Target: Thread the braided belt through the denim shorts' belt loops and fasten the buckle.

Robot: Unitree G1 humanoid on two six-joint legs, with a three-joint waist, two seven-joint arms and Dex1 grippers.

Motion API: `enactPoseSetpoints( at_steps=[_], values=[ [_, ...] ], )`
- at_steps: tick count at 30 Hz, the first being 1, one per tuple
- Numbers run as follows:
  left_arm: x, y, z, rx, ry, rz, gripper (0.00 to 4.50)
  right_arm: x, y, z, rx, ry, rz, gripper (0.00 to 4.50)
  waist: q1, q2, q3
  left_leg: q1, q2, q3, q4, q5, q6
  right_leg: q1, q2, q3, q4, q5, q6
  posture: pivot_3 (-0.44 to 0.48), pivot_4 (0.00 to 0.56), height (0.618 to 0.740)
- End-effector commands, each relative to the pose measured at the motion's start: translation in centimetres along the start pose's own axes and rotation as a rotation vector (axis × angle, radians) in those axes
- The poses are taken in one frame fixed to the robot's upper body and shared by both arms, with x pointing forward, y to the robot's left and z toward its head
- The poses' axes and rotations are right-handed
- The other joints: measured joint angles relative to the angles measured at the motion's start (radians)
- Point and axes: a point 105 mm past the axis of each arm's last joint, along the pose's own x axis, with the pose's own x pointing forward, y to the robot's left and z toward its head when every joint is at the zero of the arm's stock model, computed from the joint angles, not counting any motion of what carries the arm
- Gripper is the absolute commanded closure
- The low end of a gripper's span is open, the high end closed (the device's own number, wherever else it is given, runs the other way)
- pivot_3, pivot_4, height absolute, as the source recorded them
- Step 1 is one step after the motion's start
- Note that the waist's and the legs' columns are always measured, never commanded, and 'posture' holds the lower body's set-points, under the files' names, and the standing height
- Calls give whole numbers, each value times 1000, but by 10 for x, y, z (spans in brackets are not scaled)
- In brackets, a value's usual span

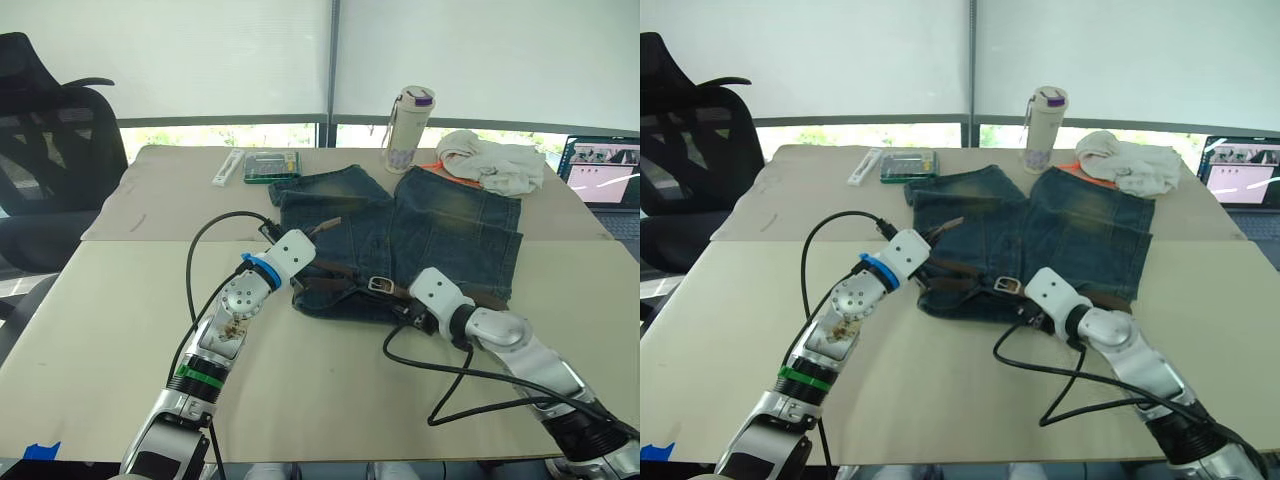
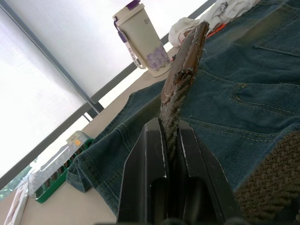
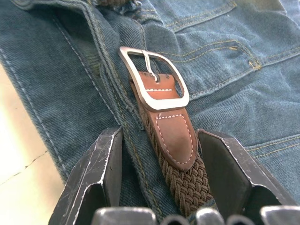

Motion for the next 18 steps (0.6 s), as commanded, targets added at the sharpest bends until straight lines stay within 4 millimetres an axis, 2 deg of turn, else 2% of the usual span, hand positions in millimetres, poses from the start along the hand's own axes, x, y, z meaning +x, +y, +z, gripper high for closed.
enactPoseSetpoints(
  at_steps=[1, 3, 7, 12, 18],
  values=[
    [-1, 2, 9, 22, -38, 3, 4500, -1, -13, 6, -7, -1, -64, 2406, 0, 0, 0, 0, 0, 0, 0, 0, 0, 0, 0, 0, 0, 0, 0, 0, 150, 737],
    [-1, 1, 9, 28, -37, -3, 4500, -2, -15, 10, 22, -15, -80, 3256, 1, 0, 0, 0, 0, 0, 0, 0, 0, 0, 0, 0, 0, 0, 0, 0, 150, 737],
    [-4, 3, 6, 34, -27, -3, 4500, -10, -20, 18, 91, -48, -82, 4460, 1, 0, 0, 0, 0, 0, 1, 0, 0, 0, 0, 0, 0, 0, 0, 0, 150, 737],
    [-5, 1, 3, 43, -22, -21, 4500, -19, -26, 16, 181, -60, -99, 4462, 1, 0, 0, 0, 0, 0, 1, 0, 0, 0, 0, 0, 0, 0, 0, 0, 150, 737],
    [7, -18, 14, 5, -46, -104, 4500, -9, -28, 39, 145, -187, -197, 4462, 0, 0, 0, 0, -1, 0, 1, 0, 0, 0, 0, 0, 1, 0, 0, 0, 150, 737]
  ],
)
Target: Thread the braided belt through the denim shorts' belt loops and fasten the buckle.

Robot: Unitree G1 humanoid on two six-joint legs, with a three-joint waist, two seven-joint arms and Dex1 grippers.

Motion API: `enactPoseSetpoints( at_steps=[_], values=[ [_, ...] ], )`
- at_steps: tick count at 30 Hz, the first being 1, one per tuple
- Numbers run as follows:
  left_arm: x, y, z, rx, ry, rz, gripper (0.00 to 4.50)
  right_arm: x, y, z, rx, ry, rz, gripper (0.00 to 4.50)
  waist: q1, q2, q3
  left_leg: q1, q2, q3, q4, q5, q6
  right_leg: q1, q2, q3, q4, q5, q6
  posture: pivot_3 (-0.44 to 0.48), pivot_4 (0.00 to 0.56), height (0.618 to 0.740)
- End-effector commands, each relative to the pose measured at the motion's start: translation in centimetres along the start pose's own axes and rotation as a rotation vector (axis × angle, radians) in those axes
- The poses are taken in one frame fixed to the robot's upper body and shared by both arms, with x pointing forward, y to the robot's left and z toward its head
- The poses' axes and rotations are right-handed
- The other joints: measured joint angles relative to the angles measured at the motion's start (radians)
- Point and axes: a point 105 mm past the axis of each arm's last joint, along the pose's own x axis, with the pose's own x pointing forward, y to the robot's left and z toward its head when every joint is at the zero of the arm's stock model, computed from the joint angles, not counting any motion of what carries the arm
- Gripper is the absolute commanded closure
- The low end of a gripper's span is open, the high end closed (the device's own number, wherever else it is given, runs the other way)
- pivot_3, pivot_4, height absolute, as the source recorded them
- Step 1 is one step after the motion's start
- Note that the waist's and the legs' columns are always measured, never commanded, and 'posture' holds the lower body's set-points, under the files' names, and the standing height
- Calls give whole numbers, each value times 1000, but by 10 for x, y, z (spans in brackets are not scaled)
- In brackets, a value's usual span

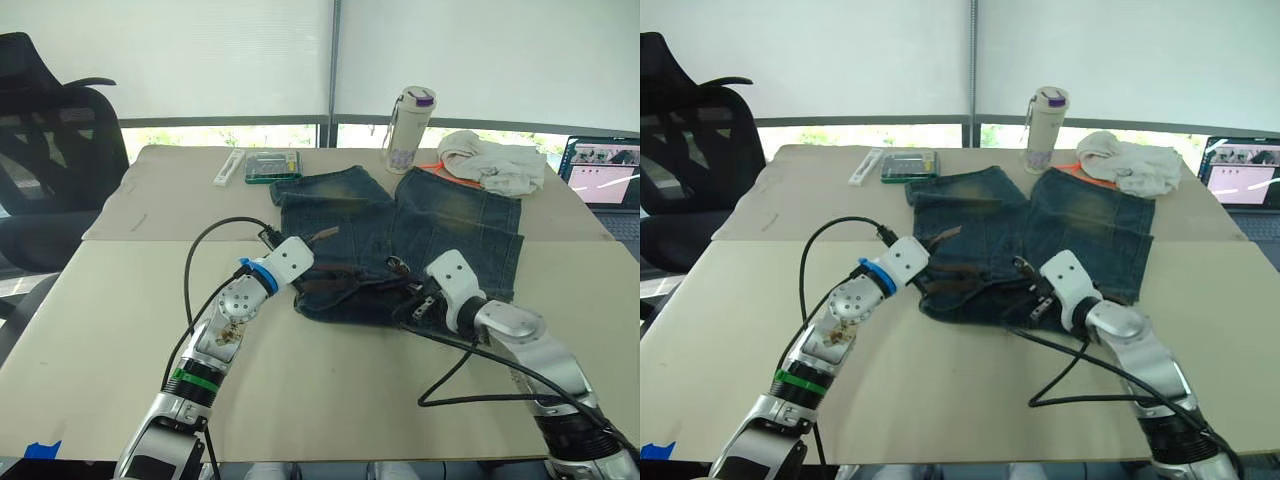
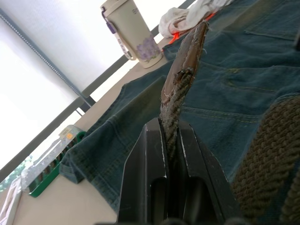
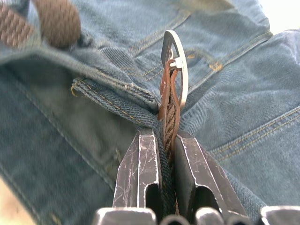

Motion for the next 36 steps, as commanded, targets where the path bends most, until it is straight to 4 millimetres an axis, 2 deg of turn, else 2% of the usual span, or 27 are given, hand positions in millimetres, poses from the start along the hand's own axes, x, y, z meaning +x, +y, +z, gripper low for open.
enactPoseSetpoints(
  at_steps=[1, 5, 10, 13, 16, 25, 29, 36],
  values=[
    [14, -9, 22, -19, -62, -40, 4500, 3, -4, 28, -91, -135, -85, 4462, 1, 0, 0, 0, 0, 0, 0, 0, 0, 0, 0, 0, 0, 0, 0, 0, 150, 737],
    [26, -28, 26, -41, -38, -78, 4500, 6, -2, 33, -43, -192, -145, 4462, -1, 0, 0, 0, -1, 1, 1, 0, 0, 0, 0, 0, 0, 0, 0, 0, 150, 737],
    [40, -48, 25, -81, 12, -107, 4500, 8, 0, 35, -90, -215, -184, 4462, -2, 0, 0, 0, -1, 2, 1, 1, -1, 0, 1, 0, 1, 0, 0, 0, 150, 737],
    [47, -49, 21, -110, 61, -73, 4500, 9, 1, 36, -137, -223, -192, 4462, -2, 0, 0, 0, -1, 2, 1, 1, -1, 0, 1, 0, 1, 0, 0, 0, 150, 737],
    [52, -49, 20, -126, 84, -52, 4500, 10, 1, 37, -105, -236, -207, 4462, -3, 0, 0, 0, 0, 1, 1, 1, -1, 0, 1, 0, 1, 0, 0, 0, 150, 737],
    [61, -56, 35, -168, 35, -68, 4500, 13, 12, 36, -202, -230, -175, 4462, -3, 0, 0, 0, 0, 1, 1, 1, -1, 0, 1, 0, 1, 0, 0, 0, 150, 737],
    [64, -64, 43, -257, 13, -81, 4500, 14, 18, 35, -285, -230, -153, 4462, -2, 0, 0, 0, 0, 1, 1, 1, -1, 0, 1, 1, 1, 0, 0, 0, 150, 737],
    [70, -72, 58, -303, -24, -87, 4500, 14, 25, 23, -447, -205, -90, 4462, -3, 0, 0, 0, 0, 1, 1, 1, -1, 0, 1, 1, 1, 0, 0, 0, 150, 737]
  ],
)
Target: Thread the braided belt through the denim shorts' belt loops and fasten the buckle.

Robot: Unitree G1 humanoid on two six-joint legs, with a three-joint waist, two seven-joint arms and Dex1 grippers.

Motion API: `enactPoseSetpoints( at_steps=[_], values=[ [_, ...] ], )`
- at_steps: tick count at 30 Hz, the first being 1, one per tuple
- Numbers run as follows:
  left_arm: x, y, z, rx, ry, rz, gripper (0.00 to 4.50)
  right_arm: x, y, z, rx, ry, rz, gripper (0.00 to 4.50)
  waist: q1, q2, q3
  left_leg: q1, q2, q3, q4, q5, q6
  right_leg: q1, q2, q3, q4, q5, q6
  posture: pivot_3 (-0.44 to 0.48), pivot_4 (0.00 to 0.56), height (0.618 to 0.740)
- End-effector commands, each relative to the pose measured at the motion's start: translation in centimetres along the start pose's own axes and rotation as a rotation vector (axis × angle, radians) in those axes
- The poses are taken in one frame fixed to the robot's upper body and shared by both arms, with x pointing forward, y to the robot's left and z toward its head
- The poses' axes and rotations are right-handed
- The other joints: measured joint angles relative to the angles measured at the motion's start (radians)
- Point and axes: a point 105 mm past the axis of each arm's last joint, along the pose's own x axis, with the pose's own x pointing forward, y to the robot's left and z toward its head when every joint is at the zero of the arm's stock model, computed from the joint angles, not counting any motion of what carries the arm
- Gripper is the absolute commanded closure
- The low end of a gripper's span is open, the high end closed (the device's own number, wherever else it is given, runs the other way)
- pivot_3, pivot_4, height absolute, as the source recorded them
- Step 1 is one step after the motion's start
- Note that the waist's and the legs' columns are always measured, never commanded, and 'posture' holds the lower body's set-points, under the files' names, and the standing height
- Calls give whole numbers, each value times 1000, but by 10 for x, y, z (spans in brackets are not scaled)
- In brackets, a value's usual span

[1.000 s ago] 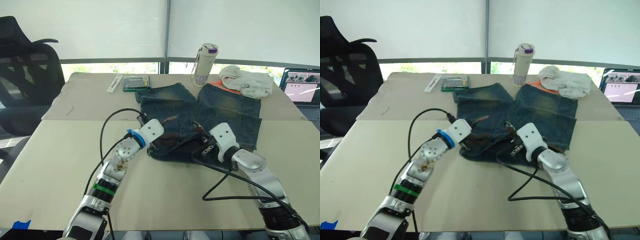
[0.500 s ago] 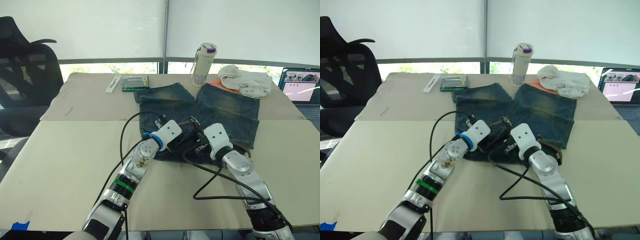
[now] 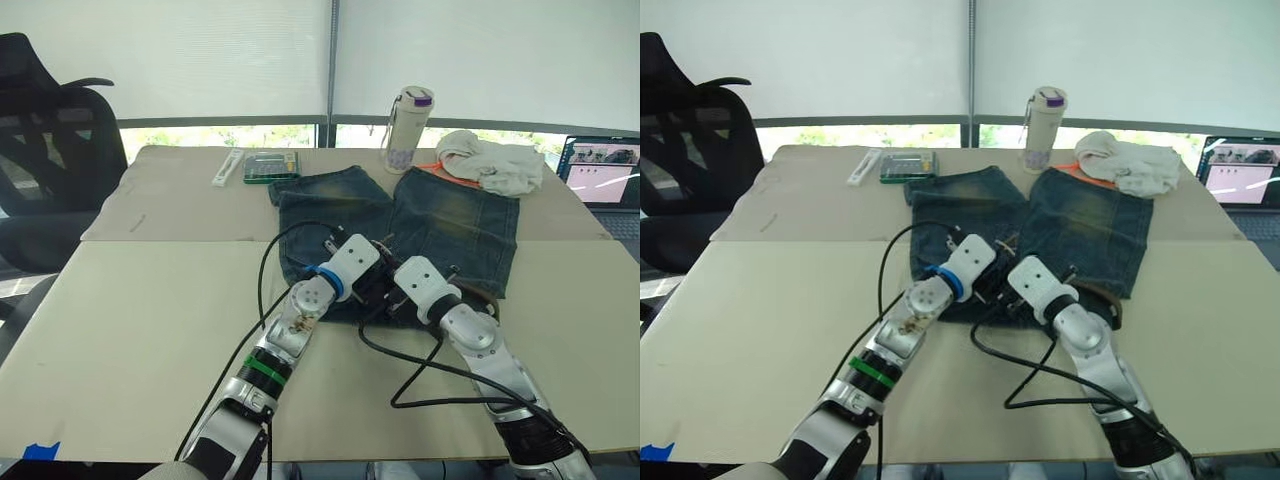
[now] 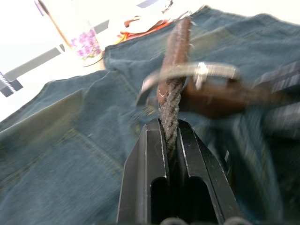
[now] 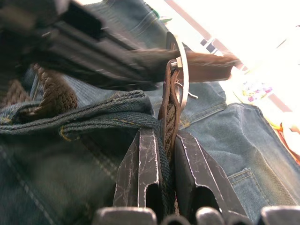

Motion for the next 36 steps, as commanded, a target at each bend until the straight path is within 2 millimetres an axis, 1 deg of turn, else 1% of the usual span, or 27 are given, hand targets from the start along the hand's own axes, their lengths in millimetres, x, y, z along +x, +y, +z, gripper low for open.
enactPoseSetpoints(
  at_steps=[1, 3, 5, 7, 8, 9, 10, 13, 15, 17, 19, 21, 23, 26, 28, 30, 31, 33, 36],
  values=[
    [5, -4, 21, 5, -70, -7, 4500, -3, 5, 10, -87, -64, 42, 4462, 0, 0, 0, 0, 0, 0, 0, 0, 0, 0, 0, 0, 0, 0, 0, 0, 150, 737],
    [5, -6, 18, 5, -62, -10, 4500, -6, 6, 7, -157, -67, 69, 4462, 2, 0, 0, 0, 0, 0, 0, 0, 0, 0, 0, 0, 0, 0, 0, 0, 150, 737],
    [3, -6, 12, 5, -51, -11, 4500, -10, 2, 4, -208, -51, 75, 4462, 3, 0, 0, 0, 0, 0, 1, 0, 0, 0, 0, 0, 0, 0, 0, 0, 150, 737],
    [0, -6, 8, 9, -45, -11, 4500, -16, 8, -1, -159, -40, 159, 3427, 2, 0, 0, 0, 0, 0, 1, 0, 0, 0, 0, 0, 0, 0, 0, 0, 150, 737],
    [0, -5, 6, 10, -44, -9, 4500, -18, 9, -2, -142, -39, 179, 3126, 2, 0, 0, 0, 0, 0, 1, 0, 0, 0, 0, 0, 0, 0, 0, 0, 150, 737],
    [-1, -5, 4, 11, -41, -7, 4500, -21, 5, -2, -105, -44, 175, 2706, 2, 0, 0, 0, 0, 0, 1, 0, 0, 1, 0, 0, 0, 0, 0, 0, 150, 737],
    [-2, -5, 3, 17, -39, -6, 4500, -23, -1, -3, -68, -41, 159, 2430, 2, 0, 0, 0, 0, -1, 1, 0, 0, 1, 0, 0, 0, 0, 0, 0, 150, 737],
    [-4, -6, -1, 24, -39, -2, 4500, -31, -22, -9, 178, -19, 78, 1363, 3, 0, 0, 0, 0, -1, 1, 0, 0, 1, 0, 0, 0, 0, 0, 0, 150, 737],
    [-4, -6, -3, 28, -39, -1, 4500, -37, -30, -14, 288, 1, 78, 711, 6, 0, 0, 0, 1, -1, 2, 0, 0, 1, 0, 0, 0, 0, 0, 0, 150, 737],
    [-6, -8, -5, 44, -40, -2, 4500, -46, -39, -16, 457, 12, 86, 711, 7, 0, 0, 0, 1, -2, 3, -1, 2, 2, 0, 0, 0, 0, 0, 0, 150, 737],
    [-6, -9, -5, 55, -43, -2, 4500, -47, -47, -10, 603, -14, 60, 711, 6, 0, 0, 0, 1, -2, 3, -1, 2, 1, -1, 0, 0, 0, 0, 0, 150, 737],
    [-6, -10, -5, 64, -47, -3, 4500, -39, -57, -3, 777, -43, -19, 711, 3, 0, 0, 0, 2, -3, 3, -1, 2, 1, -1, 0, 1, 1, -1, 0, 150, 737],
    [-6, -11, -5, 65, -50, -4, 4500, -31, -61, 3, 965, -71, -77, 711, 1, 0, 0, 0, 2, -2, 3, -1, 2, 0, -1, 1, 2, 1, -2, 0, 150, 737],
    [-6, -11, -2, 66, -57, -2, 4500, -21, -57, 15, 1192, -100, -83, 711, 3, 1, 0, 0, 2, -3, 2, -1, 1, -1, -1, 1, 4, 1, -2, 0, 150, 737],
    [-6, -11, 0, 77, -63, -3, 4500, -11, -50, 23, 1337, -104, -77, 711, 6, 1, 0, -1, 2, -3, 3, -1, 2, -2, -1, 0, 11, 1, -2, 0, 150, 737],
    [-7, -11, 0, 88, -65, -6, 4500, -4, -45, 26, 1426, -71, -85, 711, 5, 1, 0, -1, 1, -2, 3, -1, 2, -2, -2, 0, 11, 1, -2, 0, 150, 737],
    [-7, -12, 0, 88, -65, -6, 4500, -1, -42, 25, 1441, -49, -89, 954, 5, 1, -1, -1, 1, -2, 3, -1, 2, -2, -2, 0, 12, 1, -2, 0, 150, 737],
    [-7, -12, 0, 88, -65, -7, 4500, 1, -39, 23, 1453, -6, -102, 1577, 5, 1, -1, -1, 1, -2, 3, -1, 2, -2, -2, 0, 12, 1, -2, 0, 150, 737],
    [-7, -12, 0, 91, -65, -7, 4500, 2, -35, 23, 1460, 21, -100, 2602, 2, 1, -1, -1, 0, -2, 3, -1, 2, -2, -2, 0, 11, 1, -1, 0, 150, 737]
  ],
)
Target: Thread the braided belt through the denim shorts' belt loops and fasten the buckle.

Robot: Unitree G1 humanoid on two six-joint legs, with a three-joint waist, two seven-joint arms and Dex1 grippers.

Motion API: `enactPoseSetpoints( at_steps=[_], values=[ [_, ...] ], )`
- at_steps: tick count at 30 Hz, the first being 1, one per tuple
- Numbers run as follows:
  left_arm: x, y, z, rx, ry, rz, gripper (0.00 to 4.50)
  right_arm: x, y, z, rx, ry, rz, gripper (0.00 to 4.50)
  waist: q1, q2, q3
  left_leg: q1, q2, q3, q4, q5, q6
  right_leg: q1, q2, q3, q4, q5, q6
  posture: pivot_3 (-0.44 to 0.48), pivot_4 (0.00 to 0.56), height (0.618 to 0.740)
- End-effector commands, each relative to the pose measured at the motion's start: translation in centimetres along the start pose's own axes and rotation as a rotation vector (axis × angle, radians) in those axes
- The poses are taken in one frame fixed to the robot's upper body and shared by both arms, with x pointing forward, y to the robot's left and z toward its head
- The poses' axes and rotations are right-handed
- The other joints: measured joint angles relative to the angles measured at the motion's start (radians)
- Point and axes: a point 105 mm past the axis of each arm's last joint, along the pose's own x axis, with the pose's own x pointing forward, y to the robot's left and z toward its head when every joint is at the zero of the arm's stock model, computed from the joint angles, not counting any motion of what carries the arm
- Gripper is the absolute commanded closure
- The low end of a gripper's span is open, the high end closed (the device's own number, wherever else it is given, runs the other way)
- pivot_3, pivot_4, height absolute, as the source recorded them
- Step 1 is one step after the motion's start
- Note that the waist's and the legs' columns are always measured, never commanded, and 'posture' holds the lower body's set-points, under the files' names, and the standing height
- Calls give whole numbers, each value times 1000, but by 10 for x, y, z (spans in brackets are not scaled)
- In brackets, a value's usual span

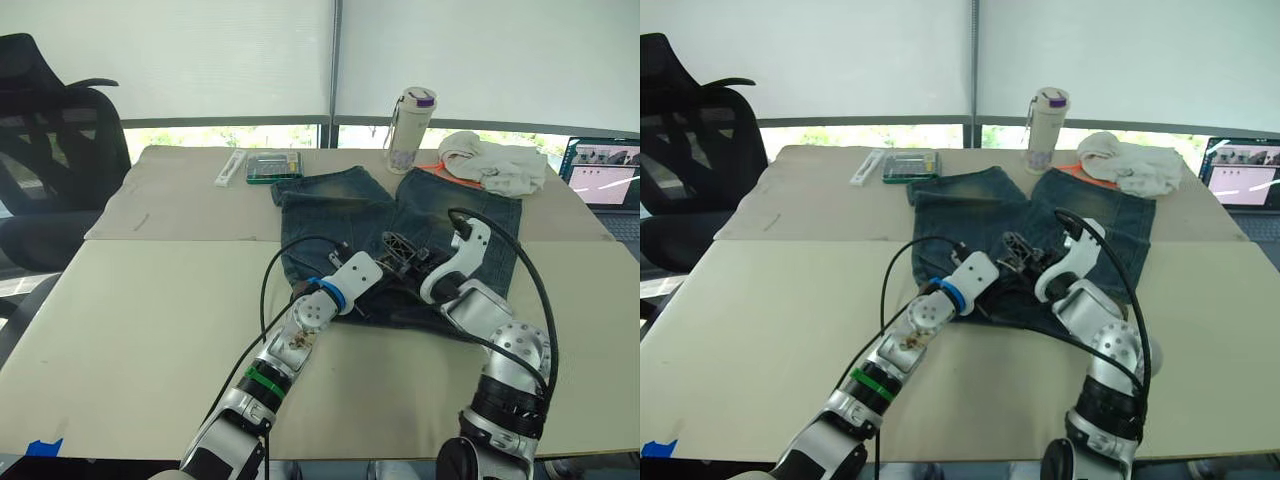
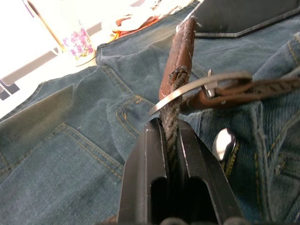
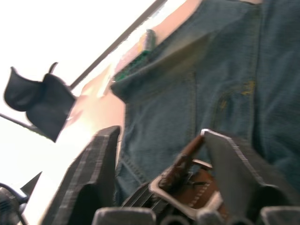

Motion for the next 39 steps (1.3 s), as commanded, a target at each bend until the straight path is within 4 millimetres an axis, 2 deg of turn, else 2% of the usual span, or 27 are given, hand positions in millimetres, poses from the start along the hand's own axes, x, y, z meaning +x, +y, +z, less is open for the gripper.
enactPoseSetpoints(
  at_steps=[1, 5, 6, 13, 15, 18, 22, 29, 31, 37, 39],
  values=[
    [1, 1, 16, 23, -65, 7, 4500, -2, 4, 3, 17, -9, 7, 2943, -3, 0, 0, 0, 0, 0, 0, 0, 0, 0, 0, 0, 0, 0, 0, 0, 150, 737],
    [1, 0, 16, 25, -66, 6, 4500, -2, 4, 2, 18, 4, -4, 4362, -7, 0, 0, 0, 0, 0, 0, 0, 0, 0, 1, 0, 0, 0, 0, 0, 150, 737],
    [1, 0, 16, 26, -66, 6, 4500, -2, 3, 1, 16, 7, -7, 4481, -7, 0, 0, 0, 0, 0, 0, 0, 0, 0, 1, 0, 0, 0, 0, 0, 150, 737],
    [-1, -4, 20, 24, -95, -29, 4500, -2, -5, 0, 26, 16, -34, 4481, -7, 0, 0, 0, 0, 0, 0, 0, 0, 0, 1, 0, 0, 0, 0, 0, 150, 737],
    [-2, -6, 21, 22, -104, -51, 3733, -3, -8, 4, 28, 5, -45, 4500, -7, 0, 0, 0, 0, 0, 0, 0, 0, 0, 1, 0, 0, 0, 0, 0, 150, 737],
    [-5, -8, 18, 55, -105, -56, 2821, -7, -19, 21, 15, -35, -80, 4500, -6, 0, 0, 0, 0, 0, 0, 0, 0, 0, 1, 0, 0, 0, 0, 0, 150, 737],
    [-17, -4, 4, 71, -85, -66, 1506, -25, -50, 50, -10, -105, -175, 4500, -3, 0, 0, 0, 0, 0, 0, 0, 1, 0, 0, 0, 0, 0, 0, 0, 150, 737],
    [-31, -2, -1, 71, -121, -107, 1506, -43, -65, 78, -11, -185, -221, 4500, -6, 0, 0, 0, 1, 1, 0, 0, 1, 0, 0, 0, 0, 0, 0, 0, 150, 737],
    [-35, 1, -8, 78, -99, -106, 1506, -52, -70, 93, -29, -227, -233, 4500, -2, 0, 0, 0, 1, 1, 0, -1, 1, 0, 0, 1, 0, 0, 0, 0, 150, 737],
    [-41, 8, -17, 90, -74, -96, 1506, -70, -67, 127, -95, -295, -214, 4500, -1, 0, 0, 0, 0, 1, 0, -1, 2, 0, -1, 1, 0, 0, 0, 0, 150, 737],
    [-42, 9, -14, 91, -94, -94, 1506, -70, -54, 136, -116, -310, -159, 4500, -1, 0, 0, 0, 0, 1, 0, -2, 3, 0, -1, 1, 0, 0, 0, 0, 150, 737]
  ],
)
